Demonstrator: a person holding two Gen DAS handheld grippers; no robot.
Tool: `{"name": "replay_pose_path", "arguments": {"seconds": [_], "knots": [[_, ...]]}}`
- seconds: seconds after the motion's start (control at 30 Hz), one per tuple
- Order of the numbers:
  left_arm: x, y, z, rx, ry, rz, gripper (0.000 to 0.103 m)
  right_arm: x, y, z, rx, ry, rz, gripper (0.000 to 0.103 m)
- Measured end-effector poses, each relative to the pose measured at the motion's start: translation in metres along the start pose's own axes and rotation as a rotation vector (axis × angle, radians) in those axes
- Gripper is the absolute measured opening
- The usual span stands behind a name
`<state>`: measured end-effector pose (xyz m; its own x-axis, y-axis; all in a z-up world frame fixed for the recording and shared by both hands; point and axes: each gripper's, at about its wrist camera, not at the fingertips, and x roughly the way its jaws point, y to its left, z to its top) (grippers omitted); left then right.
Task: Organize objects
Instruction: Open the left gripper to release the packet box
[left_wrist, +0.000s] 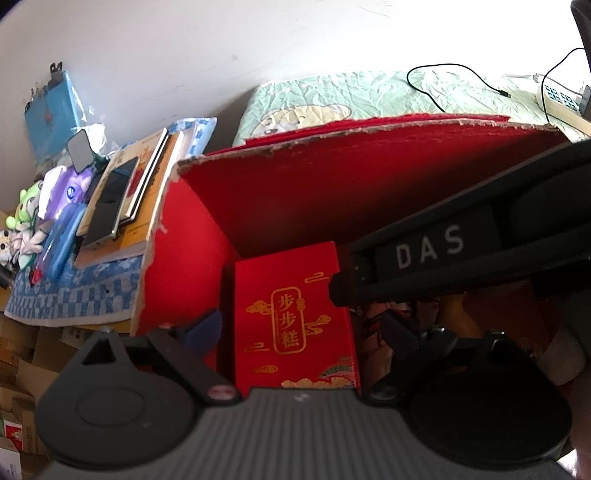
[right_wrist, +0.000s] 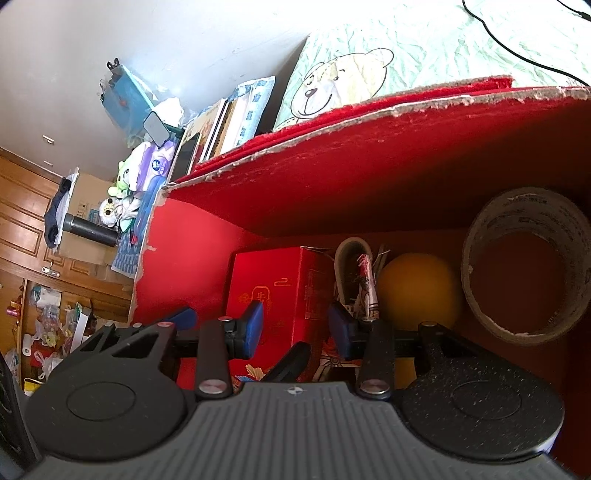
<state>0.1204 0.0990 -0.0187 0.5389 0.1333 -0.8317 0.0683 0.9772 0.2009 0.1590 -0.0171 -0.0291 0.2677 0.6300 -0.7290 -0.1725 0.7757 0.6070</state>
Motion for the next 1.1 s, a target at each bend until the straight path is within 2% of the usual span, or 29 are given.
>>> {"name": "replay_pose_path", "arguments": {"seconds": [0.73,0.93,1.1], "knots": [[-0.003,-0.001,-0.002,0.001,-0.027,-0.01,0.094,-0.007,0.001,-0.003,0.032,-0.063,-0.051,0.043],[-0.005,-0.001,-0.002,-0.004,-0.036,-0.018,0.094,-0.014,0.002,-0.006,0.035,-0.117,-0.107,0.043],[-0.007,-0.002,-0.002,0.007,-0.047,-0.024,0.094,-0.024,0.008,-0.012,-0.014,-0.182,-0.174,0.043]]}}
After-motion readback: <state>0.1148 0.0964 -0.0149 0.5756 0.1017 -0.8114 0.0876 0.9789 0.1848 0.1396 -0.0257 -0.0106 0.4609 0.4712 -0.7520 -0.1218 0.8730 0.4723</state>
